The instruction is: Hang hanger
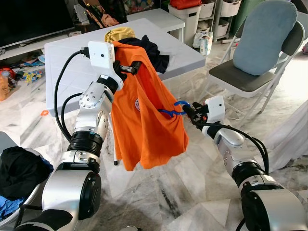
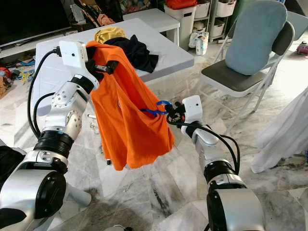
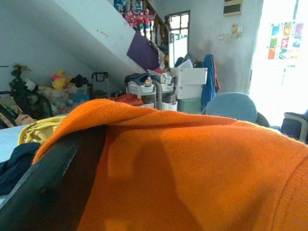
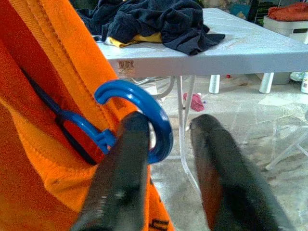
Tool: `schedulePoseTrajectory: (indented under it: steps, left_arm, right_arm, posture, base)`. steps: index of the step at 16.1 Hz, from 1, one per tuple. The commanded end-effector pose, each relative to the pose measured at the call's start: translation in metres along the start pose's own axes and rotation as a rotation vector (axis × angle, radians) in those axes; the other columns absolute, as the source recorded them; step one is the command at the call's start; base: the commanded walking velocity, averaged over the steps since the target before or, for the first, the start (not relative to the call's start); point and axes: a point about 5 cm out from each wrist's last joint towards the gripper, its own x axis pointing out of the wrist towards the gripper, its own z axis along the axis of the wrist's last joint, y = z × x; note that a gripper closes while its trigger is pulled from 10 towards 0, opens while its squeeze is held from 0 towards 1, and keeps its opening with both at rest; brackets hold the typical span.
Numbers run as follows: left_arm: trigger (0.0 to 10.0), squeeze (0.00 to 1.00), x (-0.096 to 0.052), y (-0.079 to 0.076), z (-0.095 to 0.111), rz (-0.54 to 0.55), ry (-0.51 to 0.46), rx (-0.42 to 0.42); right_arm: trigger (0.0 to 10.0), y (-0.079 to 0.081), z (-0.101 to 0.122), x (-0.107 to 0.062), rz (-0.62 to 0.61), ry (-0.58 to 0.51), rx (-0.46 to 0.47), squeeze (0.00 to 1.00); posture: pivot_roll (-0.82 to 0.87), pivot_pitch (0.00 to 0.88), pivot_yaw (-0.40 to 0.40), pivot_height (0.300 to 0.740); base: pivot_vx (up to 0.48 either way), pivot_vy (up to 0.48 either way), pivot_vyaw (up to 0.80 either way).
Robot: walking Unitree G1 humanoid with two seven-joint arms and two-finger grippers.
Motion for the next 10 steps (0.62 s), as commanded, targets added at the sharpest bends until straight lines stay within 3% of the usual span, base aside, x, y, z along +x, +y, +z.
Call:
schedulePoseTrajectory:
  steps: [1, 2, 5, 6, 7, 8, 9, 10]
  left_arm:
    - [10.0, 0.0, 0.005, 0.004, 0.017, 0.002, -0.057, 0.021]
    - [10.0, 0.0, 0.005, 0.004, 0.017, 0.002, -0.056, 0.023]
    - [10.0, 0.0, 0.006, 0.003, 0.017, 0.0, -0.058, 0.022]
    - [10.0, 0.0, 0.006, 0.002, 0.017, -0.002, -0.059, 0.021]
    - [10.0, 0.0, 0.006, 0.001, 0.016, -0.005, -0.06, 0.02]
    - [10.0, 0.0, 0.006, 0.0, 0.016, -0.007, -0.061, 0.02]
    - [10.0, 0.0, 0.006, 0.0, 0.016, -0.009, -0.062, 0.02]
    - [10.0, 0.0, 0.006, 0.0, 0.016, -0.014, -0.062, 0.02]
  right_arm:
    - [0.0, 0.001, 0.009, 0.004, 0.009, -0.031, 0.007, 0.0]
    - [0.0, 0.004, 0.008, 0.005, 0.044, -0.034, 0.035, 0.0]
    - [0.0, 0.012, 0.0, 0.004, 0.101, 0.007, 0.0, 0.0]
    - [0.9, 0.013, -0.001, 0.004, 0.1, 0.008, 0.004, 0.0]
    - [10.0, 0.017, -0.003, 0.005, 0.102, 0.014, 0.004, 0.0]
    - [10.0, 0.019, -0.004, 0.006, 0.111, 0.013, 0.012, 0.87]
    - [10.0, 0.022, -0.003, 0.007, 0.131, 0.009, 0.022, 1.0]
    - [10.0, 0.026, -0.002, 0.008, 0.158, 0.0, 0.013, 1.0]
  posture:
    - [-0.06, 0.0, 0.079, 0.74]
    - [-0.06, 0.0, 0.078, 0.74]
    - [-0.06, 0.0, 0.078, 0.74]
    - [-0.06, 0.0, 0.078, 0.74]
    - [-0.06, 0.0, 0.078, 0.74]
    - [-0.06, 0.0, 0.077, 0.74]
    - [-0.06, 0.0, 0.077, 0.74]
    - [-0.05, 0.0, 0.075, 0.74]
  base:
    - [0.0, 0.0, 0.0]
    - [0.0, 0.0, 0.0]
    - [0.0, 0.0, 0.0]
    - [0.0, 0.0, 0.0]
    - [0.0, 0.0, 0.0]
    - [0.0, 0.0, 0.0]
    - [0.0, 0.0, 0.0]
    - [0.0, 0.0, 0.0]
